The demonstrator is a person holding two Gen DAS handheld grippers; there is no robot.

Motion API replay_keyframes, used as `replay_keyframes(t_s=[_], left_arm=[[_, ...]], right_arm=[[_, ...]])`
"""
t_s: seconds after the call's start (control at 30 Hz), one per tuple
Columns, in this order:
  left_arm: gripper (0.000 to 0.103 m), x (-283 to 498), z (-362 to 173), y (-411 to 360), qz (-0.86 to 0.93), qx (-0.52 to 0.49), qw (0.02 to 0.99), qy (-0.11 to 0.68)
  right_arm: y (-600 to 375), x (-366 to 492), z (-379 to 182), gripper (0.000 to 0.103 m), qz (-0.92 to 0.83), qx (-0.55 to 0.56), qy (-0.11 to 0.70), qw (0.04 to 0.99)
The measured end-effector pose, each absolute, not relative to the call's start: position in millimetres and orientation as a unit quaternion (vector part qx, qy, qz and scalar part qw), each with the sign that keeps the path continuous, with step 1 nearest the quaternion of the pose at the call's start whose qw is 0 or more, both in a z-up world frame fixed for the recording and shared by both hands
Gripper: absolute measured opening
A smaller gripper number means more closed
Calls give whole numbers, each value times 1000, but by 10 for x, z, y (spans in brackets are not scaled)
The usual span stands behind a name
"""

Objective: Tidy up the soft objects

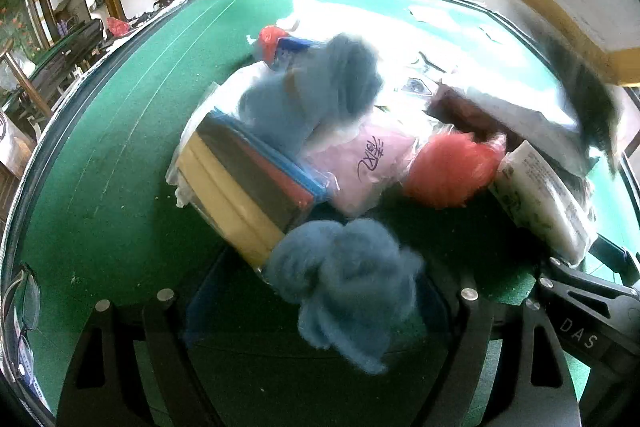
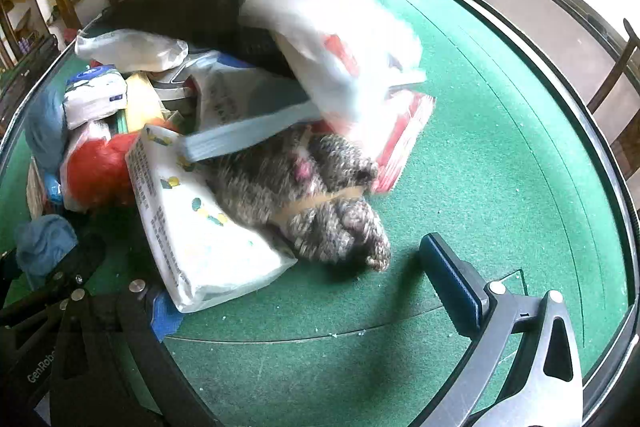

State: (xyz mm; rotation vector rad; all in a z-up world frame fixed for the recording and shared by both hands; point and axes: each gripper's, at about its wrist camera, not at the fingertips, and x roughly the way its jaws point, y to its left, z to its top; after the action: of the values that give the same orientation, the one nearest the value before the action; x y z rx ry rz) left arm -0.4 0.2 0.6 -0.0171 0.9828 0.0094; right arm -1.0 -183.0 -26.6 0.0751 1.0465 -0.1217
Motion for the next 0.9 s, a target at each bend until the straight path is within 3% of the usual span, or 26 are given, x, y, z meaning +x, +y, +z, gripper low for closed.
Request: replay_keyframes(t_s=[0.9], left_arm=[[84, -3, -4, 9, 4, -8, 882, 472]], right_arm=[[-1828, -19, -281, 103, -58, 36, 499, 864]])
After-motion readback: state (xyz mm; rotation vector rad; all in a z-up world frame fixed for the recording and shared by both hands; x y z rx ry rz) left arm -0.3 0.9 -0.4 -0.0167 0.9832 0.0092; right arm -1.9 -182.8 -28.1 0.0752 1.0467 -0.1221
